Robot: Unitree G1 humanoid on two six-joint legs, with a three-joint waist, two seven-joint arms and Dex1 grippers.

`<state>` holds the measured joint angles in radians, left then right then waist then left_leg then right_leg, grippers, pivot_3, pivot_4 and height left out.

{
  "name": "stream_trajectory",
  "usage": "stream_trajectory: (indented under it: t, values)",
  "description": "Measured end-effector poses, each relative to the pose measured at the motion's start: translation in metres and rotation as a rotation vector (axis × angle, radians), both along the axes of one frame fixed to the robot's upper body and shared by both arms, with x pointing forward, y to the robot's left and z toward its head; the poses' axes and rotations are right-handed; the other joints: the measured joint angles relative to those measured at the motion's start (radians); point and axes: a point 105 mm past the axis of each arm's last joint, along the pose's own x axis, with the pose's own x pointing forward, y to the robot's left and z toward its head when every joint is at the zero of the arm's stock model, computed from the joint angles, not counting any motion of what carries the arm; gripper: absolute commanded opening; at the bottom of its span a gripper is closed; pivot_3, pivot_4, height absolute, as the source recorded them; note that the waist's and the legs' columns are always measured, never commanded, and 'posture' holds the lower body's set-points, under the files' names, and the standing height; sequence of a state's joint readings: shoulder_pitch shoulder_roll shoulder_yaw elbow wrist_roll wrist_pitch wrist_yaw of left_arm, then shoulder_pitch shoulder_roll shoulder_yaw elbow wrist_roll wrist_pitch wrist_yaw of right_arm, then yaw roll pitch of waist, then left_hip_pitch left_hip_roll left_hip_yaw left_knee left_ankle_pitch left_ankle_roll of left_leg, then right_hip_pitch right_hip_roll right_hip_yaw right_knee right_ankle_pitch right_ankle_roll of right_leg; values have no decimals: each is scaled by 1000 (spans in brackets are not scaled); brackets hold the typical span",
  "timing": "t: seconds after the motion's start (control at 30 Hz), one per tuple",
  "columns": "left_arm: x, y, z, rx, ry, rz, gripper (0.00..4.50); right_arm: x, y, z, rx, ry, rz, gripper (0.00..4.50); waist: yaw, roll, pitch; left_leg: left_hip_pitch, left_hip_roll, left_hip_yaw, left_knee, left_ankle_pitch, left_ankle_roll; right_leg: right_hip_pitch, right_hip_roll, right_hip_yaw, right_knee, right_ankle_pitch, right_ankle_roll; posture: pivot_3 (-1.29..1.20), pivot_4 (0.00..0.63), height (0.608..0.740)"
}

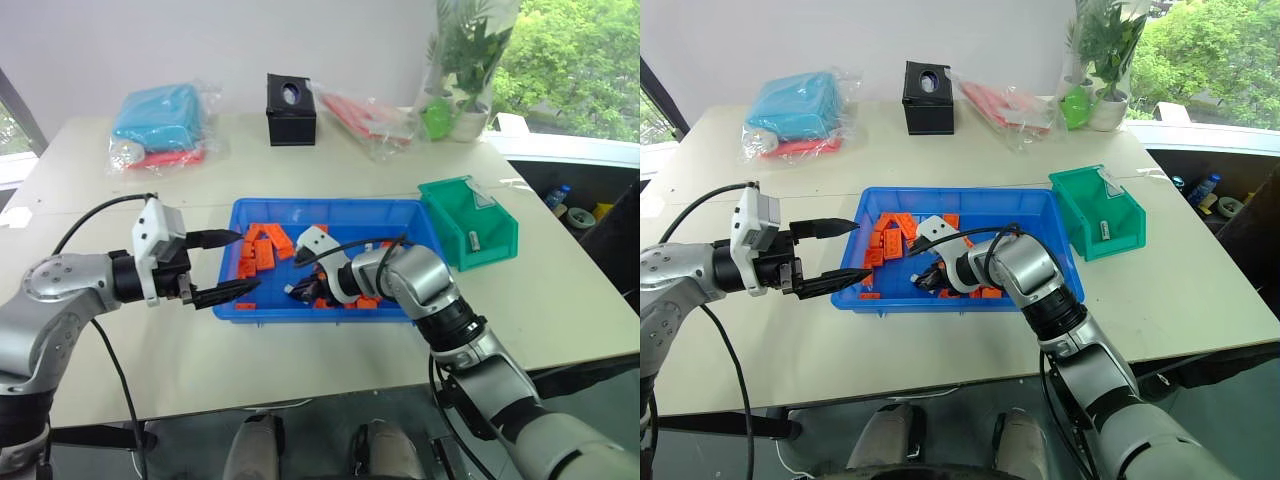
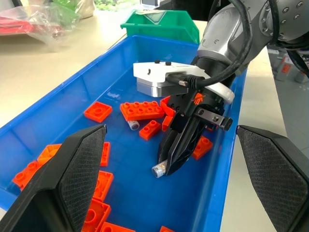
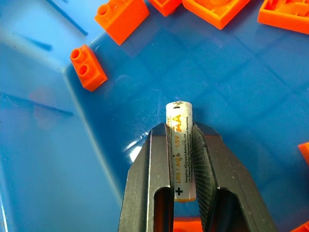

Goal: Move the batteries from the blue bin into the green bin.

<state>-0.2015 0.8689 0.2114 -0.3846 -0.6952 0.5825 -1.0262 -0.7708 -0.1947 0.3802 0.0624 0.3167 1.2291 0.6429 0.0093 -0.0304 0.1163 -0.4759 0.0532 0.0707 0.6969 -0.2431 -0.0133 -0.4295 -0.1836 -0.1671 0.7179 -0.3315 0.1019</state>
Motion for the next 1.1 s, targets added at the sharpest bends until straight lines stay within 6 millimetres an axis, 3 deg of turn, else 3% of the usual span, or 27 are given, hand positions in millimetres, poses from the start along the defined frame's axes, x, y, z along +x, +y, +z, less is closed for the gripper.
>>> stream_trajectory:
  t: [0.17,0.23,0.3,0.43,0.53,0.57,0.67,0.77,0.9,0.93,0.97,1.07,1.1]
  values:
    - [-1,-1,1,1,10,-15,4500,1,-1,8,38,-2,-11,46,1,0,0,0,0,0,0,0,0,0,0,0,0,0,0,0,150,630]
    - [-3,-2,1,0,19,-26,4500,8,-8,22,96,-14,-60,46,3,0,0,-1,0,0,0,0,0,0,0,0,0,0,0,0,150,630]
    - [-5,-3,2,1,28,-41,4500,21,-22,51,184,-62,-141,46,4,0,0,-1,0,0,0,0,0,0,0,0,0,0,0,0,150,630]
    - [-10,-8,2,4,38,-82,4500,45,-74,106,277,-222,-333,46,5,0,0,-1,-1,0,0,0,-1,1,0,0,-1,0,0,0,150,630]
    - [-10,-10,1,10,47,-100,4500,58,-141,123,229,-332,-550,46,8,0,0,-1,-2,0,0,0,-1,1,-1,0,-2,0,0,0,150,630]
    - [-8,-11,2,11,46,-105,4500,59,-165,125,206,-364,-623,46,9,0,0,-1,-2,0,0,0,-1,2,-1,0,-2,0,0,0,150,630]
    - [-1,-12,8,1,23,-103,4500,56,-212,120,135,-414,-757,46,2,1,0,0,-1,1,0,0,0,2,-1,0,-2,0,0,0,150,630]
    - [3,-15,9,-10,14,-106,4500,57,-237,105,76,-422,-831,46,-10,2,-1,2,0,3,-1,0,1,2,-1,0,-2,0,0,0,150,630]
    - [4,-17,6,-14,22,-106,4500,62,-250,98,67,-431,-867,46,-22,3,-1,2,0,3,-1,0,1,2,-1,0,-1,0,1,0,150,630]
    - [4,-17,5,-14,24,-106,4500,63,-251,98,69,-435,-869,1092,-22,3,-1,2,0,3,-1,0,1,2,-1,0,-1,0,1,0,150,630]
    - [4,-18,5,-15,24,-105,4500,64,-252,97,71,-438,-872,1211,-22,3,-1,2,0,3,-1,0,1,2,-1,0,-1,0,1,0,150,630]
    - [5,-18,5,-18,21,-97,4500,69,-259,89,62,-438,-891,2489,-19,3,-1,1,0,2,0,0,1,2,-1,0,-2,0,0,0,150,630]
    - [5,-18,5,-17,20,-96,4500,71,-259,87,57,-446,-884,2489,-18,4,-1,1,0,2,0,0,1,2,-1,0,-2,0,0,0,150,630]
